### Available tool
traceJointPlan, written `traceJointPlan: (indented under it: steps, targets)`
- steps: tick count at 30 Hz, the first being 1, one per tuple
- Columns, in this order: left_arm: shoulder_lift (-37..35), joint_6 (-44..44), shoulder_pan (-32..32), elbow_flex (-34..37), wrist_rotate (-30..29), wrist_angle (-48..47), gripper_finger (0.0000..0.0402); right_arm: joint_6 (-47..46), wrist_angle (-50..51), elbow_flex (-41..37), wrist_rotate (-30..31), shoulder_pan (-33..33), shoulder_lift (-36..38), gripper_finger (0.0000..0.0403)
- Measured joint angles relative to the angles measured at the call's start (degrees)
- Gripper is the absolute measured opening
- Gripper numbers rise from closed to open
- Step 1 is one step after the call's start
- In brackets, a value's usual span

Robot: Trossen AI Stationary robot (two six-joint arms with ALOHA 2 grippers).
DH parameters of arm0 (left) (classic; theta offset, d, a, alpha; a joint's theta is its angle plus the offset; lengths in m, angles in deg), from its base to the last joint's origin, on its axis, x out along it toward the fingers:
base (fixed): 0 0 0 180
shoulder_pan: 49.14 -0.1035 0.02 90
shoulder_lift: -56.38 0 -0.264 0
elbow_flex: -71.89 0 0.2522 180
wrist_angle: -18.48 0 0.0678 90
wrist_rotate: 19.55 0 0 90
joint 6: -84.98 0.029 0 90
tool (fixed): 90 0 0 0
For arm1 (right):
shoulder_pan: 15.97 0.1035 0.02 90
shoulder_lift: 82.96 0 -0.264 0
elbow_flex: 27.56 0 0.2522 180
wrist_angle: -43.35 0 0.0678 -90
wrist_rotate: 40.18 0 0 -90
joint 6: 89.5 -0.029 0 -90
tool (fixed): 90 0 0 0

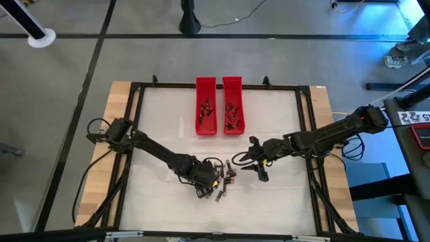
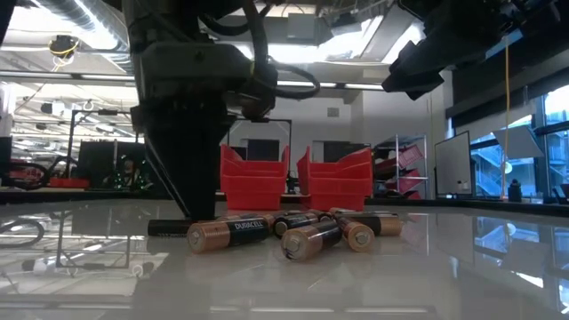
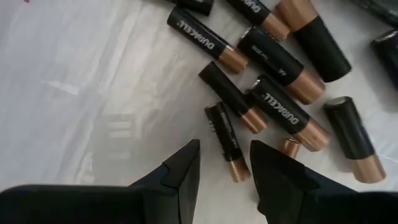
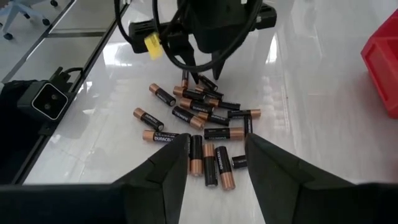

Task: Sort batteries
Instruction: Put the small black battery into the right red bin

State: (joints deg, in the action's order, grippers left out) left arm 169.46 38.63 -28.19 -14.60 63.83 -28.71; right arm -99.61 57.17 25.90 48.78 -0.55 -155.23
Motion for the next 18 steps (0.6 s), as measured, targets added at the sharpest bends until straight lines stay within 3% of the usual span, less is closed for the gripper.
traceJointPlan:
  steps: [8, 18]
  targets:
    - [1.6, 2.1, 0.2, -0.1, -0.6, -1.0, 0.0124, 0.0, 0.0, 0.0, 0.0, -0.1, 0.0, 0.0163]
    - [1.7, 6.7, 0.2, 0.0, -2.1, -2.5, 0.0014, 0.0, 0.0, 0.0, 0.0, -0.1, 0.0, 0.0163]
